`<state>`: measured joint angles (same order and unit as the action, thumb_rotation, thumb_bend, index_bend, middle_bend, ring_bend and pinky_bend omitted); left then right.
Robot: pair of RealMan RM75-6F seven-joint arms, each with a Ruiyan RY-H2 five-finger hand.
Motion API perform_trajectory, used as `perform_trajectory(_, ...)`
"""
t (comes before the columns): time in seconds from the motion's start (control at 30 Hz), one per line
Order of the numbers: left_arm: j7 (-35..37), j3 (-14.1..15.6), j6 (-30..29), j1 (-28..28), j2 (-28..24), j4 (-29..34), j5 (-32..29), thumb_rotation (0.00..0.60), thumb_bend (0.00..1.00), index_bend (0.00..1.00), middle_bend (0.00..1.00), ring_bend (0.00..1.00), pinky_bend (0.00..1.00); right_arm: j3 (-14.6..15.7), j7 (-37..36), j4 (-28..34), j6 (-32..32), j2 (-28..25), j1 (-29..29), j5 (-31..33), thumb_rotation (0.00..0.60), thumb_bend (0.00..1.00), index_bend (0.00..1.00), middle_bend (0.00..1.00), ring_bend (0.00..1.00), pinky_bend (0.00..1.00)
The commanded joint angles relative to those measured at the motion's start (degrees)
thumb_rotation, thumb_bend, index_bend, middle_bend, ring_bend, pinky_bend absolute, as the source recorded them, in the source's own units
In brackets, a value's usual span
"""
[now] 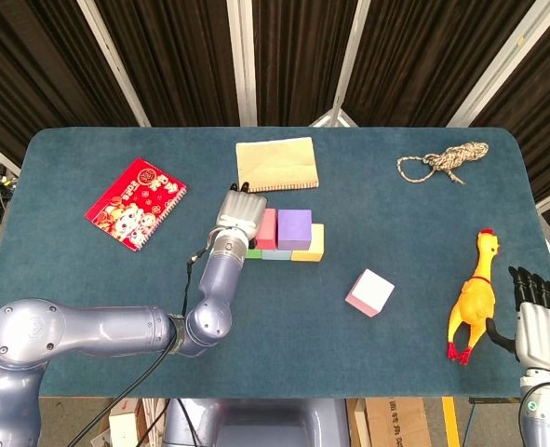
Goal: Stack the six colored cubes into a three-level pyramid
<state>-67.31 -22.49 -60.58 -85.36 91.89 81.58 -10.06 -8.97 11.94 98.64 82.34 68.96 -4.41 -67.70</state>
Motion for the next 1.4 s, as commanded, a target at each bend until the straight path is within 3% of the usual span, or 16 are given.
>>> perform_trajectory(0.03, -0.11, -0.04, -0.09, 0.03, 0.06, -0.10, -0.01, 0.600, 0.31, 0.30, 0.29, 0.05, 0.09, -0.03, -0.05, 0.01, 0.02, -0.03, 0.02, 0.05, 0.600, 0.34, 0.08, 0.09, 0.00, 0.00)
perform_trajectory(1.03, -0.64, -1.03, -0.20, 0.30, 1.08, -0.66, 0.37, 0.600, 0.30, 0.29, 0.29, 0.05, 0.09, -0.16, -0.06, -0.01, -0.04, -0.12, -0.01, 0.42, 0.600, 0.34, 0.08, 0.09, 0.00, 0.00)
perform_trajectory(1.4, -1.33, -1.18, -0.52, 0.36, 1.28, -0.94, -0.17, 0.600, 0.26, 0.20, 0.23, 0.04, 0.09, -0.26, 0.36, 0.15, -0.02, -0.06, -0.06, 0.83, 0.600, 0.34, 0.08, 0.09, 0.00, 0.00)
